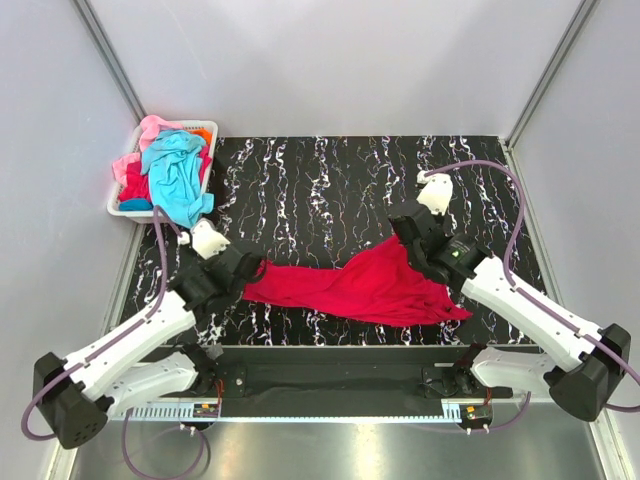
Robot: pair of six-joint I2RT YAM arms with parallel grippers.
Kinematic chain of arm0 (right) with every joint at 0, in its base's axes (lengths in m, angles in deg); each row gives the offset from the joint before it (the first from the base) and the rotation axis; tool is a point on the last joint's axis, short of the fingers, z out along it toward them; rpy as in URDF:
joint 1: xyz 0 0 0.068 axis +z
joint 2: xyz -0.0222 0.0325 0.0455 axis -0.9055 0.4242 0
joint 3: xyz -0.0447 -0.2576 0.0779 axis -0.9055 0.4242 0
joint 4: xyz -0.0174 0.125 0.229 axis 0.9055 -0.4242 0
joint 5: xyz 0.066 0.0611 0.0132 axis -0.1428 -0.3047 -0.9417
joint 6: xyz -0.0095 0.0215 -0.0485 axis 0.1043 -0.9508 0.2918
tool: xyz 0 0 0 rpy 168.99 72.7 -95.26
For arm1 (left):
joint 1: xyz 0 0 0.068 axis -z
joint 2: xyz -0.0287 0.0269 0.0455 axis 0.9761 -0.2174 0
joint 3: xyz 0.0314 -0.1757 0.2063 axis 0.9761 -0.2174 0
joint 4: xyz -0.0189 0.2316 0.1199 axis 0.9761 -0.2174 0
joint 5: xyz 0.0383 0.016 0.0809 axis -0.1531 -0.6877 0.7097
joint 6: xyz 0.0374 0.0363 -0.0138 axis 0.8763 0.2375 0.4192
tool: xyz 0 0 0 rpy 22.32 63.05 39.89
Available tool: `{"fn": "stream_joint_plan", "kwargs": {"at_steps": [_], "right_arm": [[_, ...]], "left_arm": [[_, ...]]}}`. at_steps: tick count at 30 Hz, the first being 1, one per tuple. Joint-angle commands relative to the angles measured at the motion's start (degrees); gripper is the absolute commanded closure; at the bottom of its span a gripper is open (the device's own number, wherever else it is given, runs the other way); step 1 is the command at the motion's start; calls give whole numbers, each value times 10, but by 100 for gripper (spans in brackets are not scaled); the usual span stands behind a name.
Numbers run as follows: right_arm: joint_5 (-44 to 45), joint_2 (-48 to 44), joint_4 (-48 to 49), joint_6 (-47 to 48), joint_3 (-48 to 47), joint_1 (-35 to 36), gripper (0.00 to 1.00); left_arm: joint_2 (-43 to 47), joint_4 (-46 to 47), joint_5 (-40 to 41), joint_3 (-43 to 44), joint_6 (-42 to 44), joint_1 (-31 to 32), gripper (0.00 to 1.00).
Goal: Fold and stack the t-shirts
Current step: Flatten the tshirt out
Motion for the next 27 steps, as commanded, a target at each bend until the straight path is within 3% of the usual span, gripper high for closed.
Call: {"fn": "stream_joint_plan", "kwargs": {"at_steps": [1, 2, 3, 6, 7, 10, 16, 20, 24, 27], "right_arm": [[34, 6, 20, -23, -18, 1, 100], [33, 6, 22, -24, -18, 2, 100], [32, 8, 22, -24, -18, 1, 100], [29, 8, 22, -21, -16, 1, 100], [27, 7, 22, -20, -16, 1, 100], [21, 11, 23, -17, -15, 0, 100], [9, 13, 23, -19, -12, 0, 100], [0, 14, 23, -25, -9, 0, 100], [-4, 14, 25, -30, -4, 0, 100], [-8, 15, 26, -30, -3, 0, 100]], "left_arm": [[-27, 18, 66, 30, -25, -4, 100], [-43, 16, 64, 36, -23, -4, 98], [-48, 14, 63, 37, -25, -4, 82], [-55, -5, 62, 29, -50, -4, 63], [-55, -13, 67, 20, -57, -4, 49], [-44, -33, 88, 2, -82, -4, 36], [-17, -107, 89, -16, -128, -6, 37], [-5, -113, 34, -42, -128, -6, 61], [0, -97, -25, -83, -152, -6, 73], [12, -58, -62, -107, -142, -15, 76]]}}
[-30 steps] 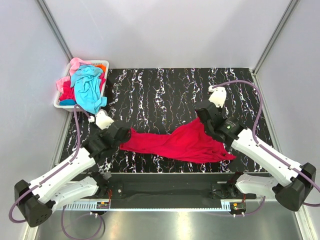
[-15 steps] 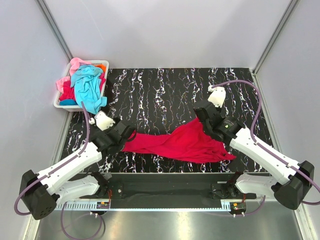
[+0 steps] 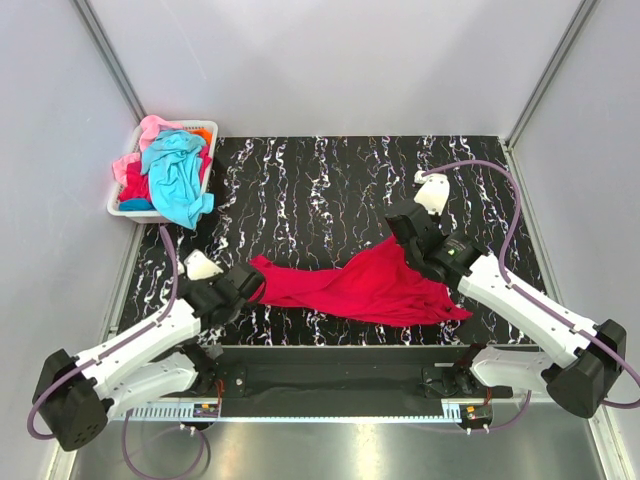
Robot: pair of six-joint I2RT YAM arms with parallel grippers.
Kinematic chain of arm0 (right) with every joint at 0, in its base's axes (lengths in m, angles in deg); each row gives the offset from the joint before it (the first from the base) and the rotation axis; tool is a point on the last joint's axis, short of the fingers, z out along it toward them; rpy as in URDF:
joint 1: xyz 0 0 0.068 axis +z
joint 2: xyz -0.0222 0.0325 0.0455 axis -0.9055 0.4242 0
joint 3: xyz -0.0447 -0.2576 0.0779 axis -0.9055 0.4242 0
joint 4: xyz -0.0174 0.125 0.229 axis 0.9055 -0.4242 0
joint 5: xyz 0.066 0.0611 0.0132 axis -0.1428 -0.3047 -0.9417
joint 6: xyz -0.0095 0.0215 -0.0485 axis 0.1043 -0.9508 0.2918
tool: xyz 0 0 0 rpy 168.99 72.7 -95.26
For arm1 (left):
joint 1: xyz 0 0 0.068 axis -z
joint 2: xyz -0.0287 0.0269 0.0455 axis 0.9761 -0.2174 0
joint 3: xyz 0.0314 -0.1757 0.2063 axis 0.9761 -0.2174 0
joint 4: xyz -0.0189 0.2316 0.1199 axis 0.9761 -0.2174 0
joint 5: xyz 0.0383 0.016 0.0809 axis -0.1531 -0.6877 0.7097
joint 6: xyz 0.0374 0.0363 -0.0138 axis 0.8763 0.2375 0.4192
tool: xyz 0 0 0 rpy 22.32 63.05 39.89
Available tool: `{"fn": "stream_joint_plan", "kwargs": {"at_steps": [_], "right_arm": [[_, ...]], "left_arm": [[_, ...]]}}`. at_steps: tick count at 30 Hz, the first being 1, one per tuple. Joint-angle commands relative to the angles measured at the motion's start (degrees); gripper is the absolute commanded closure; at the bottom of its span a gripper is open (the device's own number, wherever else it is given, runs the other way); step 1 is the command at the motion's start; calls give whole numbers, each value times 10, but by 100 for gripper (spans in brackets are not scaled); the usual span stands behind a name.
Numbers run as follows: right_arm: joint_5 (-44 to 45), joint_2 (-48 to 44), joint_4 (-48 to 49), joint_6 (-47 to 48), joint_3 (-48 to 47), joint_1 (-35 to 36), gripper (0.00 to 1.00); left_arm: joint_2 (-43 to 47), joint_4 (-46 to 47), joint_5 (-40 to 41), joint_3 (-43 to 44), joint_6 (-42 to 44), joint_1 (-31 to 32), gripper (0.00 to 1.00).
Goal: Fold and stack the t-shirts
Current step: Flatten the tshirt out
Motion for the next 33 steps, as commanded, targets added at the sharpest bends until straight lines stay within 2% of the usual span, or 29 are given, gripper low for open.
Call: {"fn": "stream_joint_plan", "kwargs": {"at_steps": [1, 6, 11, 18, 33], "right_arm": [[-1, 1, 19, -15, -3, 0, 100], [-4, 3, 19, -11, -2, 0, 100], [-6, 4, 20, -11, 0, 0, 100], [-8, 4, 20, -12, 3, 0, 100], [-11, 21, 20, -13, -6, 0, 100]], "left_arm": [[18, 51, -56, -18, -7, -12, 76], [5, 95, -91, -39, 23, -51, 77], [-17, 114, -92, -45, 45, -77, 74], [-38, 110, -86, -42, 52, -84, 61], [-72, 101, -72, -43, 49, -91, 60]]}}
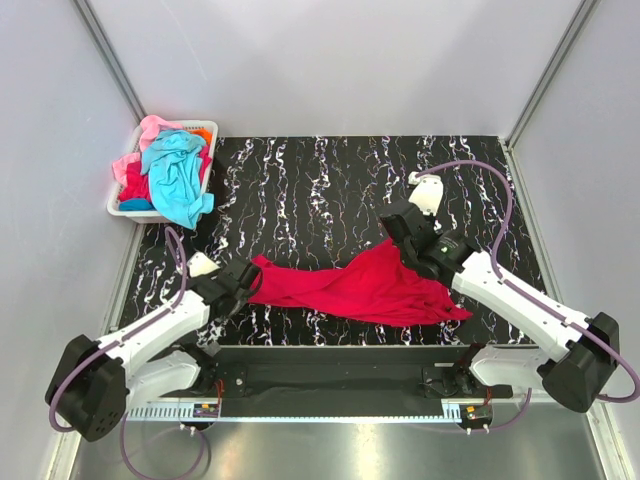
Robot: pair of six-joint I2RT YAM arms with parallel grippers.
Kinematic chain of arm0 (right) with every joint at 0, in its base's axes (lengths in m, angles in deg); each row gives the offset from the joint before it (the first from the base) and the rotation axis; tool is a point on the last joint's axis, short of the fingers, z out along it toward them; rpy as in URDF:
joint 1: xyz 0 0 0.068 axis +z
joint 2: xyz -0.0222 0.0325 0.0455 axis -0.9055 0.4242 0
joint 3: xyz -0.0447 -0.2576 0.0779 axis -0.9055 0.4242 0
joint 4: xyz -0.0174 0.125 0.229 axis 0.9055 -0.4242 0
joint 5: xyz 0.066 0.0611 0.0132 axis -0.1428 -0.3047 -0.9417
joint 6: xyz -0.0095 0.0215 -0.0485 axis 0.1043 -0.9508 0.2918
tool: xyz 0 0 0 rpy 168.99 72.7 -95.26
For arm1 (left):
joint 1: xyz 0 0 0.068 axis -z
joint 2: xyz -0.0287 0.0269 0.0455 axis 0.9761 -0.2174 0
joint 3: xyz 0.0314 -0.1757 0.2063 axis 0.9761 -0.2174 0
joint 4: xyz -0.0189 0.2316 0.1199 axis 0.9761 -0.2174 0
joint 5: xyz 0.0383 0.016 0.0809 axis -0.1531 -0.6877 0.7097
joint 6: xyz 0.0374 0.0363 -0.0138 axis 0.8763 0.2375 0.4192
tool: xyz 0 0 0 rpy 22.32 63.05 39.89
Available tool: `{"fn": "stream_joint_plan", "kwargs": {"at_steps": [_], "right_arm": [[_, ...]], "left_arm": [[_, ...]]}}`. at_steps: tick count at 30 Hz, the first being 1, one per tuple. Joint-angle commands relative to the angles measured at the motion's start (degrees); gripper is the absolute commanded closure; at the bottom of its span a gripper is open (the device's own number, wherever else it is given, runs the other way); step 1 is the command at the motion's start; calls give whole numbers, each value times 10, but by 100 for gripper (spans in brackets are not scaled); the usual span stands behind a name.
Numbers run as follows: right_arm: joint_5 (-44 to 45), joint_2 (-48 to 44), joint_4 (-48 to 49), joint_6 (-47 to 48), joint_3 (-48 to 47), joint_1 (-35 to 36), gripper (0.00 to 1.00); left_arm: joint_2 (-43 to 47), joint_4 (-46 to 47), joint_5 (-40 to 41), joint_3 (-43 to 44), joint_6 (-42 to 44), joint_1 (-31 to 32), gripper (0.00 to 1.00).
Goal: Fold and stack the t-shirts
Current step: Flatten the tshirt out
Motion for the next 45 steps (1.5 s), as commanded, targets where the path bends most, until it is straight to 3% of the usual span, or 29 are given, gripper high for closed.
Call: {"fn": "stream_joint_plan", "kwargs": {"at_steps": [1, 10, 16, 19, 24, 35, 45], "right_arm": [[0, 2, 17, -11, -10, 0, 100], [5, 7, 16, -2, -17, 0, 100], [6, 7, 17, -1, -19, 0, 100], [5, 7, 17, -3, -19, 0, 100], [3, 7, 16, -6, -18, 0, 100], [44, -41, -19, 19, -41, 0, 100], [101, -126, -94, 113, -187, -1, 100]], "left_arm": [[-9, 6, 14, 1, 2, -4, 59], [-42, 57, -4, -5, 25, -16, 62], [-49, 59, -4, 3, 37, -21, 90], [-36, 50, -1, 6, 40, -23, 100], [-3, 17, 9, 22, 44, -23, 100], [181, -44, 33, 100, 136, -23, 100], [167, -46, 33, 305, 308, -23, 100]]}}
